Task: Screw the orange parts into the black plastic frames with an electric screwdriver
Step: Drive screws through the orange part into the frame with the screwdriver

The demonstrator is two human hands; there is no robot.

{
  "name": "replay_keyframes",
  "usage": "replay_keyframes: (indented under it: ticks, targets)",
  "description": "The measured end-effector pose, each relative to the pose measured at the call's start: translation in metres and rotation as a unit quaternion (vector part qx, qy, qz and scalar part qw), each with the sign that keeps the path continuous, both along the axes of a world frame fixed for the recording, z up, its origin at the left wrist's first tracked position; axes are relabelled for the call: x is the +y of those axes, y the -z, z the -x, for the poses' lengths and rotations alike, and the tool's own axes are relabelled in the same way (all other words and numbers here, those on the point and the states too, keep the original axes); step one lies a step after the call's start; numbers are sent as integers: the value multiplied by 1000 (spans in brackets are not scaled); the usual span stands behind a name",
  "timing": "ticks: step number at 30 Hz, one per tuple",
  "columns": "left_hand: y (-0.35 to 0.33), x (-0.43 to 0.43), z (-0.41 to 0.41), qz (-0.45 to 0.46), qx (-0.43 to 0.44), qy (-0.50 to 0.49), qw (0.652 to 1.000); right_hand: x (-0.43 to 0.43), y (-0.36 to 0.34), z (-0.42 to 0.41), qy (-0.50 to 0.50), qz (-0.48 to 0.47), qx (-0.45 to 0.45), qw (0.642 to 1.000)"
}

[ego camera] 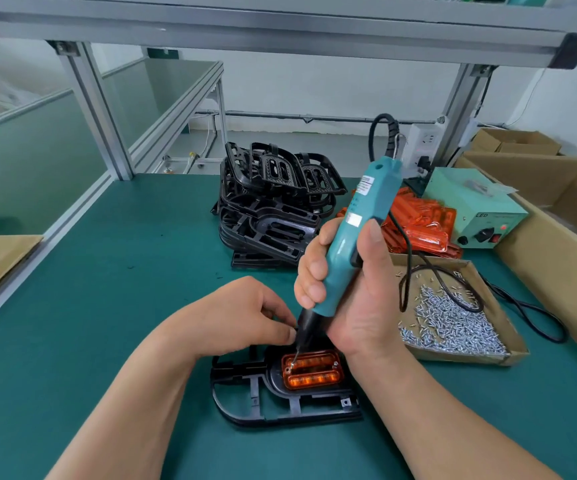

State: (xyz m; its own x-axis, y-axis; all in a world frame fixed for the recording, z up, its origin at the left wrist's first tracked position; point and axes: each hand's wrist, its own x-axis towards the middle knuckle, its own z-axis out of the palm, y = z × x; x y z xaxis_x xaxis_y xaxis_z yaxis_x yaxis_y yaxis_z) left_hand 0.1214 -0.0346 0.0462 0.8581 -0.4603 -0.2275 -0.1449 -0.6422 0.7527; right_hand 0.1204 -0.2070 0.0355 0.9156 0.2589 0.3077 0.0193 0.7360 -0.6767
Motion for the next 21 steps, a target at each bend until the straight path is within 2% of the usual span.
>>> replay_keyframes:
  ticks: [13,17,21]
  targets:
    - [-4,-2,3,-13,-21,13,1000,8,-1,4,0,65,-53,996]
    - [-4,-1,4,-1,-4,6,1000,10,-2,5,-28,81,-74,994]
    - [-2,-1,2,-37,-35,2,999,16,-3,7,-64,111,-120,985]
